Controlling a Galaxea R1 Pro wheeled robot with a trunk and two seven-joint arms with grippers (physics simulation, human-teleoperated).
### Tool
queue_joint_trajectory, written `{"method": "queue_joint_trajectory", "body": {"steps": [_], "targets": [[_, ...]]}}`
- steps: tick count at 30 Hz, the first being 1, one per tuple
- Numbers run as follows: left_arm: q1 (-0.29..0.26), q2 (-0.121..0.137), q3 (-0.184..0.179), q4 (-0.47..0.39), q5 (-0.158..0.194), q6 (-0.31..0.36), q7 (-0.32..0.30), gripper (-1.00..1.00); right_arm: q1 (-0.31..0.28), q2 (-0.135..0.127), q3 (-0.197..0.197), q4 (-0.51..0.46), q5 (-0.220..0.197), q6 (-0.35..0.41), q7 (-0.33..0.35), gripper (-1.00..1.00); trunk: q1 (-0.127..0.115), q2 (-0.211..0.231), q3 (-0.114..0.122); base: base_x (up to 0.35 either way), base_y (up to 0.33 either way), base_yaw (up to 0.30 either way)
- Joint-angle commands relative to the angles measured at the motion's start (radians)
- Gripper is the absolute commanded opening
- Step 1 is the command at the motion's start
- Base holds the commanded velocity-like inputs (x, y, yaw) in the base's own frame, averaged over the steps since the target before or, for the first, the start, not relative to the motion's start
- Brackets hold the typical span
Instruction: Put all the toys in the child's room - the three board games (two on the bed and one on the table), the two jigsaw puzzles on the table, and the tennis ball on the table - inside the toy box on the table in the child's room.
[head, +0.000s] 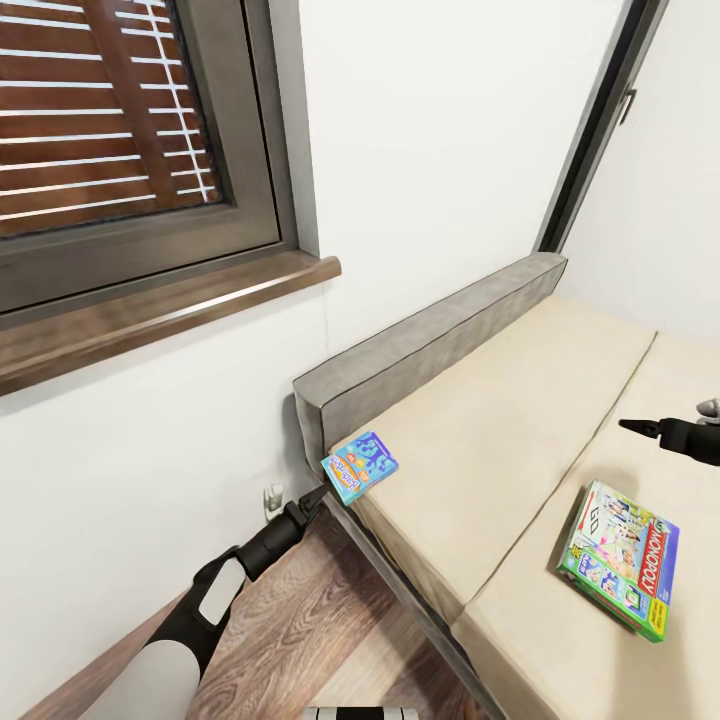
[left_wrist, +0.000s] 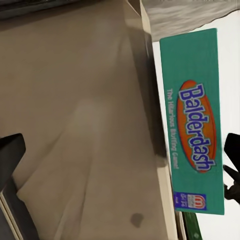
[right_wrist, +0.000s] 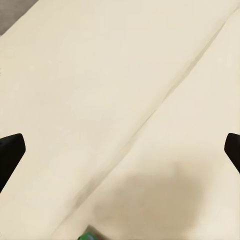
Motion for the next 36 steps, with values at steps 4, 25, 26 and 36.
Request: {"method": "queue_joint_trajectory", "body": {"steps": [4, 25, 26, 36], "targets": [[-0.001, -0.001, 0.005, -0.001, 0.001, 0.009, -0.009, 1.00, 0.000, 0.003, -0.001, -0.003, -0.005, 0.007, -0.001, 1.00, 0.000, 0.000, -0.001, 0.000, 0.000, 0.000], [-0.021, -0.002, 0.003, -0.002, 0.001, 0.024, -0.018, 1.00, 0.013, 0.007, -0.001, -0.027, -0.005, 0.009, -0.001, 1.00, 0.000, 0.000, -0.001, 0.000, 0.000, -0.020], [-0.021, -0.002, 0.003, -0.002, 0.001, 0.024, -0.018, 1.00, 0.014, 0.007, -0.001, -0.028, -0.005, 0.009, -0.001, 1.00, 0.000, 0.000, -0.001, 0.000, 0.000, -0.151], [-0.022, -0.001, 0.003, -0.002, 0.001, 0.027, -0.018, 1.00, 0.017, 0.016, 0.000, -0.034, -0.005, 0.008, -0.002, 1.00, 0.000, 0.000, -0.001, 0.000, 0.000, -0.118]]}}
